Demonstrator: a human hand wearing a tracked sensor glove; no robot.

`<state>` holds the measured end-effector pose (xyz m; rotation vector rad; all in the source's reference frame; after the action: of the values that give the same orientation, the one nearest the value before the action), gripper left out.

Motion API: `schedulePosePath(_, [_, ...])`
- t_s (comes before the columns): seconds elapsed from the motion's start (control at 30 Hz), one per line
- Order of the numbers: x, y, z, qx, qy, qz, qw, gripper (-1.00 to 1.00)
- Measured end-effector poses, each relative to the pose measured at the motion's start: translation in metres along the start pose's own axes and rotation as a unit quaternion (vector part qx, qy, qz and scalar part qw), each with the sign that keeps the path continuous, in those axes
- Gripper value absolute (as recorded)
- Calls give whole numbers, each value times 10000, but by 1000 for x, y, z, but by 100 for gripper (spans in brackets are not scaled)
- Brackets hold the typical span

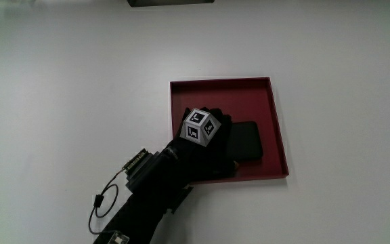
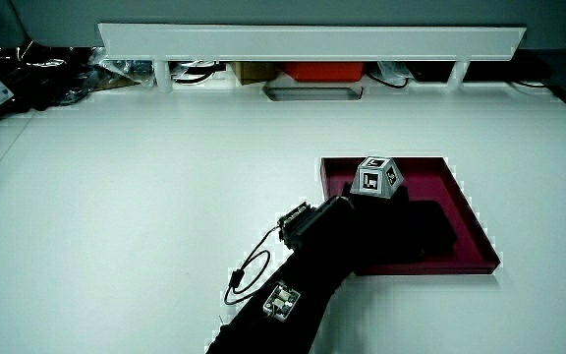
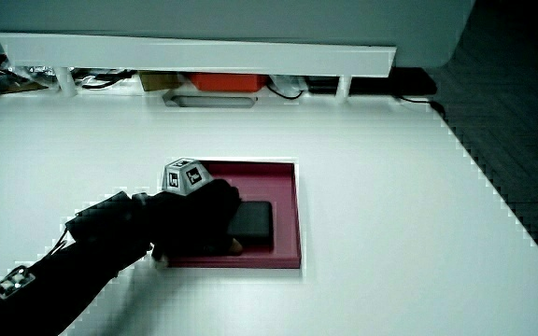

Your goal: Place battery into plate

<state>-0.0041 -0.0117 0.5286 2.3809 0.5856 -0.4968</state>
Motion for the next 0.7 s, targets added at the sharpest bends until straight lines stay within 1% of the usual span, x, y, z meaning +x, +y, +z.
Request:
schedulePosePath(0.03, [1, -1, 1, -16, -6, 23, 10000, -21])
schedulePosePath(0.07, [1, -1, 0, -6, 66, -4, 10000, -25])
schedulePosePath(0.1, [0, -1, -1, 5, 32, 26, 10000, -29])
schedulePosePath(0.13, [1, -1, -1, -91, 25, 39, 9999, -33])
schedulePosePath(0.3, [3, -1, -2, -224, 163, 127, 9995, -54])
schedulePosePath(0.37, [2, -2, -1, -323, 189, 217, 9991, -63])
schedulePosePath(0.4, [1, -3, 0, -250, 185, 195, 9993, -67])
schedulePosePath(0.43, [1, -7, 5, -172, 114, 176, 9996, -71])
schedulePosePath(0.5, [2, -14, 19, -2, -20, -30, 10000, -79])
schedulePosePath(0.53, [-2, -17, 23, -159, -21, -35, 9999, -83])
schedulePosePath(0.57, [-4, -19, 28, 308, -82, -391, 9987, -88])
schedulePosePath(0.6, [-3, -27, 40, 268, -235, -358, 9987, -92])
schedulePosePath(0.63, [-5, -31, 45, 426, -153, -483, 9978, -96])
schedulePosePath(0.67, [-12, -33, 47, 385, -423, -513, 9970, -100])
schedulePosePath(0.7, [-20, -35, 48, 343, -694, -544, 9955, -100])
